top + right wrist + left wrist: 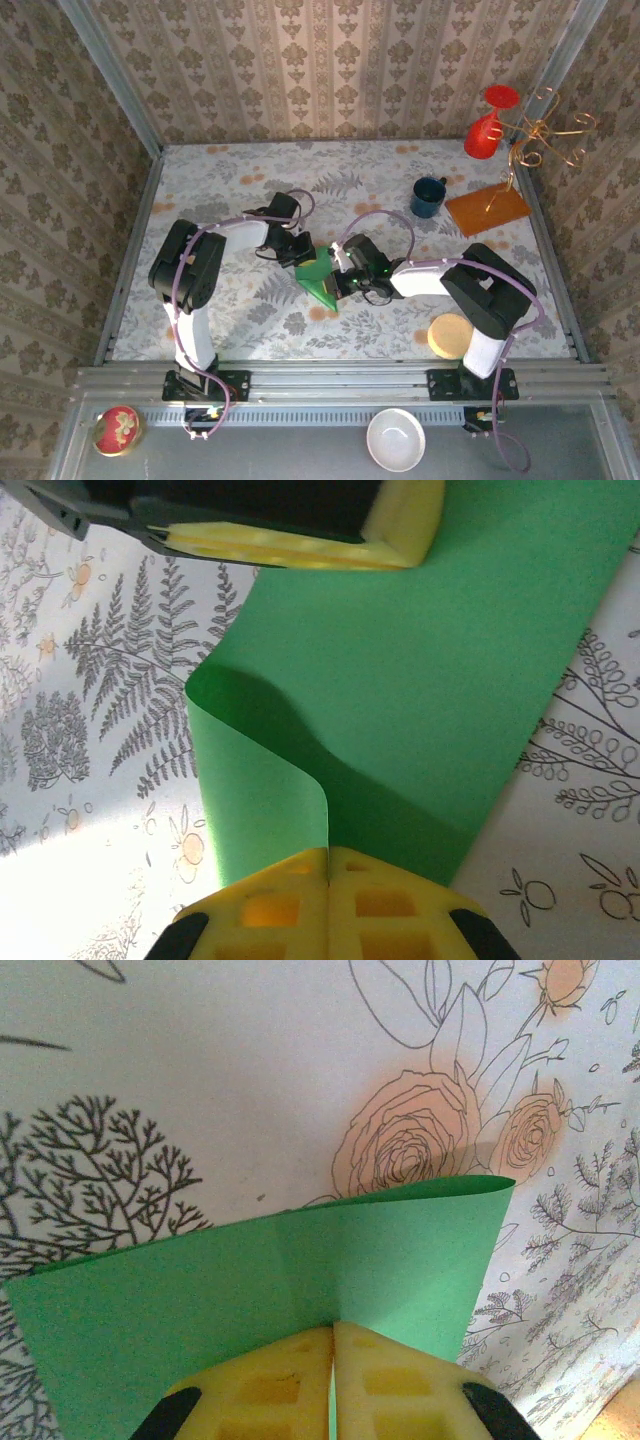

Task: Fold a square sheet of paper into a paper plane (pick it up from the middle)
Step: Third fold the triangle at the center of the table.

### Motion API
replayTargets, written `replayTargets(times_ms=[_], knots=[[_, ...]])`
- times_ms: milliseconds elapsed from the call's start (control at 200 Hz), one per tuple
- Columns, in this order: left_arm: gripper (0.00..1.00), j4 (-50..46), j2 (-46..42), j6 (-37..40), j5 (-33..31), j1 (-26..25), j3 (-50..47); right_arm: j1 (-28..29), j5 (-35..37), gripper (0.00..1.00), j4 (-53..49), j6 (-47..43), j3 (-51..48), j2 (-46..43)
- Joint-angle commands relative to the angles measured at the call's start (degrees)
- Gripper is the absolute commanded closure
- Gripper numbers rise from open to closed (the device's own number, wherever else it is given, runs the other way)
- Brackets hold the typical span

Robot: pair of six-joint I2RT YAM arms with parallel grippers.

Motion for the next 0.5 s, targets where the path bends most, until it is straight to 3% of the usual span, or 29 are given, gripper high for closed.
replayTargets(times_ms=[0, 495], knots=[[0.9, -2.5, 2.4, 0.8, -0.7, -0.3, -0.5, -0.1, 2.3, 1.0, -2.2, 1.2, 1.0, 0.7], [0.91, -2.3, 2.5, 1.0, -0.4, -0.3, -0.5, -0.1, 3.4, 1.0, -1.7, 1.3, 0.9, 1.0]])
